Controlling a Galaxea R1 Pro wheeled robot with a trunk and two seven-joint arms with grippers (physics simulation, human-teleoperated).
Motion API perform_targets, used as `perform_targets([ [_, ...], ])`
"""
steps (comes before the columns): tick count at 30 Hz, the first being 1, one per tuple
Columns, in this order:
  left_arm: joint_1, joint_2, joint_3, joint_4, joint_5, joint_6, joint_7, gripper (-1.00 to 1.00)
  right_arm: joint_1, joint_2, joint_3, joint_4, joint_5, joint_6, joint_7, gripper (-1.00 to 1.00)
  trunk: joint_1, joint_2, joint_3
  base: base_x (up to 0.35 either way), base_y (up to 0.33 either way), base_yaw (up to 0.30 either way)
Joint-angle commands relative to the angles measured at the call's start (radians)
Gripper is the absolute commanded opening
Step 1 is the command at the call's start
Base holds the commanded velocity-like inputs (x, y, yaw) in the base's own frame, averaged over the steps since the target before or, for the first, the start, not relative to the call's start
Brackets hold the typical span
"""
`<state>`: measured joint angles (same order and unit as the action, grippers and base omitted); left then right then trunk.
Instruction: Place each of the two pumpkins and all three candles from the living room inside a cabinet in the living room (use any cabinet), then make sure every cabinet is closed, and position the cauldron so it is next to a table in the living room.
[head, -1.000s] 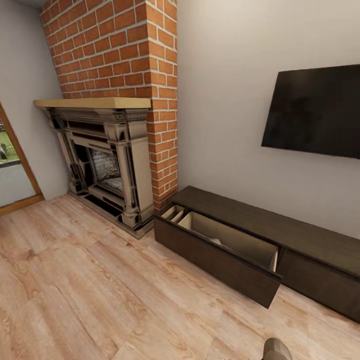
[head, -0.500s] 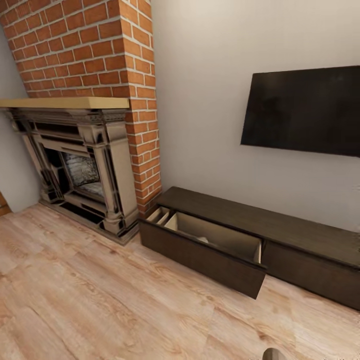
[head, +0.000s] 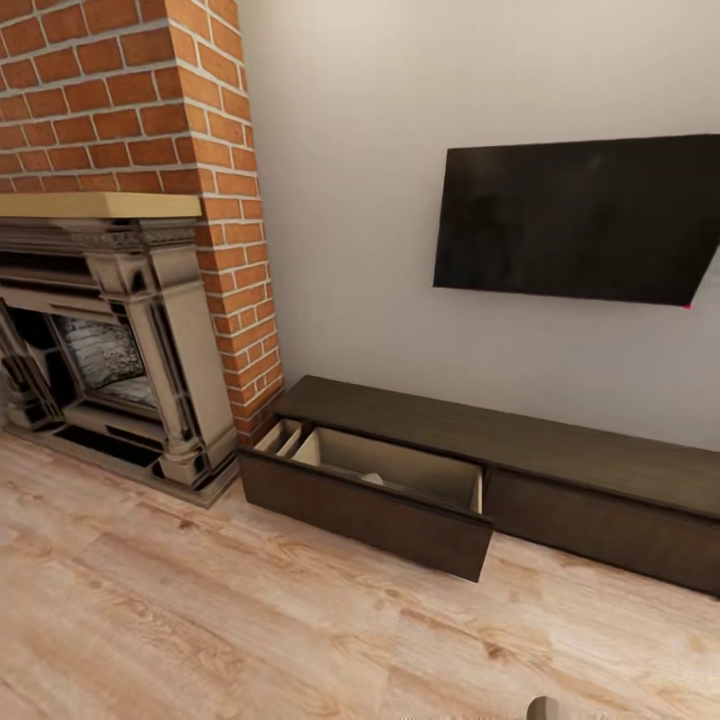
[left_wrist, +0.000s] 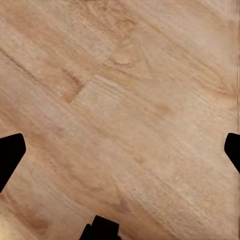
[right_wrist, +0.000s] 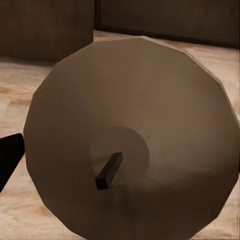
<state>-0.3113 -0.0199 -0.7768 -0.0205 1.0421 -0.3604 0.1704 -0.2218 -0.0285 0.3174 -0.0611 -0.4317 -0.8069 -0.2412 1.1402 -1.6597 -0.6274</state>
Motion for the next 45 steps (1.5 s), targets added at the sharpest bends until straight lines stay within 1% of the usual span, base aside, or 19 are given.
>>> perform_targets([
  [1, 0.0, 0.0, -0.009, -0.001, 0.003, -0.002, 0.007, 1.0, -0.001, 0.0, 0.009, 0.0, -0.005, -0.001, -0.006, -1.0, 0.0, 0.0, -0.001, 0.0, 0.0, -0.293],
  [6, 0.0, 0.0, -0.009, -0.001, 0.003, -0.002, 0.006, 1.0, -0.001, 0.001, 0.009, 0.0, -0.005, 0.001, -0.006, -1.0, 0.0, 0.0, -0.001, 0.046, 0.035, -0.293],
  [10, 0.0, -0.001, -0.01, -0.001, -0.001, 0.001, 0.0, 1.0, -0.001, 0.001, 0.009, 0.0, -0.006, 0.0, -0.008, -1.0, 0.0, 0.0, -0.001, 0.235, 0.193, -0.293],
  [15, 0.0, -0.001, -0.01, -0.001, -0.002, 0.007, -0.022, 1.0, -0.001, 0.001, 0.009, 0.0, -0.007, 0.002, -0.009, -1.0, 0.0, 0.0, -0.001, 0.267, 0.217, -0.293],
  [17, 0.001, -0.001, -0.01, -0.001, -0.003, 0.025, -0.047, 1.0, -0.001, 0.001, 0.009, 0.0, -0.007, 0.002, -0.008, -1.0, 0.0, 0.0, -0.001, 0.283, 0.212, -0.293],
  [18, 0.001, 0.0, -0.01, -0.001, -0.004, 0.051, -0.072, 1.0, -0.001, 0.001, 0.009, 0.0, -0.007, 0.002, -0.008, -1.0, 0.0, 0.0, -0.001, 0.286, 0.21, -0.293],
  [19, 0.0, 0.001, -0.01, -0.001, -0.004, 0.058, -0.079, 1.0, -0.001, 0.001, 0.009, 0.0, -0.007, 0.002, -0.007, -1.0, 0.0, 0.0, -0.001, 0.287, 0.21, -0.293],
  [26, 0.0, 0.001, -0.01, -0.001, -0.005, 0.072, -0.09, 1.0, -0.001, 0.001, 0.009, -0.001, -0.007, 0.006, -0.009, -1.0, 0.0, 0.0, -0.001, 0.288, 0.21, -0.28],
  [31, 0.0, 0.003, -0.009, -0.001, -0.004, 0.071, -0.09, 1.0, -0.001, 0.001, 0.008, -0.002, -0.008, 0.011, -0.011, -1.0, 0.0, 0.0, -0.002, 0.219, 0.17, -0.071],
  [37, 0.0, 0.006, -0.006, -0.002, 0.002, 0.059, -0.086, 1.0, -0.001, 0.011, 0.009, -0.002, -0.008, 0.01, -0.006, -1.0, 0.0, 0.0, -0.002, 0.017, 0.013, -0.004],
  [39, 0.0, 0.007, -0.005, -0.002, 0.001, 0.053, -0.085, 1.0, -0.002, 0.005, 0.002, -0.013, -0.01, 0.014, -0.01, -1.0, 0.0, 0.0, -0.002, 0.0, 0.0, 0.0],
  [40, 0.0, 0.007, -0.004, -0.002, 0.002, 0.035, -0.083, 1.0, -0.005, -0.001, 0.0, -0.04, -0.011, 0.016, -0.015, -1.0, 0.0, 0.0, -0.002, 0.0, 0.0, 0.0],
  [42, 0.0, 0.008, -0.004, -0.002, 0.003, 0.02, -0.082, 1.0, -0.008, -0.018, -0.001, -0.072, -0.012, 0.016, -0.023, -1.0, 0.0, 0.0, -0.002, 0.0, 0.0, 0.0],
  [43, 0.0, 0.008, -0.004, -0.001, 0.003, 0.014, -0.082, 1.0, -0.01, -0.033, -0.002, -0.1, -0.015, 0.017, -0.029, -1.0, 0.0, 0.0, -0.002, 0.0, 0.0, 0.0],
  [44, 0.0, 0.008, -0.004, -0.001, 0.003, 0.011, -0.081, 1.0, -0.011, -0.042, -0.003, -0.118, -0.018, 0.018, -0.033, -1.0, 0.0, 0.0, -0.002, 0.0, 0.0, 0.0],
  [45, 0.0, 0.008, -0.004, -0.001, 0.004, 0.008, -0.081, 1.0, -0.015, -0.056, -0.008, -0.156, -0.028, 0.025, -0.039, -1.0, 0.0, 0.0, -0.002, 0.0, 0.0, 0.0],
])
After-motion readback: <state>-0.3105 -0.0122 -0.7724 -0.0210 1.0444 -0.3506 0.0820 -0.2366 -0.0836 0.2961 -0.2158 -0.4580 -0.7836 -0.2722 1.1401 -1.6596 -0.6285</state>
